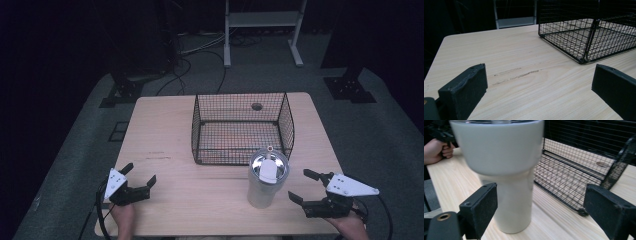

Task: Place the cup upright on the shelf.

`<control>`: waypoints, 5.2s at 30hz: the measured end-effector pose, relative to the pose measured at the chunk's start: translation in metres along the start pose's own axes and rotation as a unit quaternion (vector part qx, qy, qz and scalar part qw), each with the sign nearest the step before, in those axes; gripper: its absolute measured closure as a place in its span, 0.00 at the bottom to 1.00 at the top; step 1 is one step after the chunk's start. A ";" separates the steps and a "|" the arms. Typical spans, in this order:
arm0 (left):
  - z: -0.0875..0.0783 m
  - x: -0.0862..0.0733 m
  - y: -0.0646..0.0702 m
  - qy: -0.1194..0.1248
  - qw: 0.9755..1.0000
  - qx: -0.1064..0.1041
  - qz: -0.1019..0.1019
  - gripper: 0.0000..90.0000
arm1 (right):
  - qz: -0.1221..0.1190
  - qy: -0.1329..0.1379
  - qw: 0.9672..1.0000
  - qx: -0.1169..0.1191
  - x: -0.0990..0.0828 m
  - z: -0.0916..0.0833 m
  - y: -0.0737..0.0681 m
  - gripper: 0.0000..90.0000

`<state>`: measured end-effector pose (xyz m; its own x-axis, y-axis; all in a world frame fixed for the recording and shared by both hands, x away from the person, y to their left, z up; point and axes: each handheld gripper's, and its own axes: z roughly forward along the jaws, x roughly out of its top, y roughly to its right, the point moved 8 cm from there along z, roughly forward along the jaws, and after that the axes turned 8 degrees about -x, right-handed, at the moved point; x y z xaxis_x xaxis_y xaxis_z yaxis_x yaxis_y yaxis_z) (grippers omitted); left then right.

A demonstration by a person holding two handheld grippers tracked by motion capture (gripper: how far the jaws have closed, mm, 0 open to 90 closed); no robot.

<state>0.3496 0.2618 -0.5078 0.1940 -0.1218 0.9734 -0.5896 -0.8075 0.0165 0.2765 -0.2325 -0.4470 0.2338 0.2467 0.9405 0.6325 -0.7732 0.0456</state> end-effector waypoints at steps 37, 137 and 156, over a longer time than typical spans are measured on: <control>-0.001 0.000 0.000 0.001 1.000 -0.002 0.001 0.00 | 0.008 -0.001 0.998 0.055 -0.003 0.058 -0.041 0.10; -0.002 0.001 0.000 0.010 1.000 -0.008 -0.002 0.00 | 0.015 0.106 0.992 0.062 0.158 0.082 -0.029 0.09; -0.002 0.001 0.000 0.011 1.000 -0.009 -0.003 0.00 | -0.005 0.092 0.995 0.048 0.199 0.125 -0.011 0.09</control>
<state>0.3480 0.2632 -0.5060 0.1806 -0.1046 0.9780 -0.6026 -0.7976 0.0260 0.4081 -0.1019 -0.3027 0.0942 0.1360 0.9862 0.7041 -0.7095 0.0305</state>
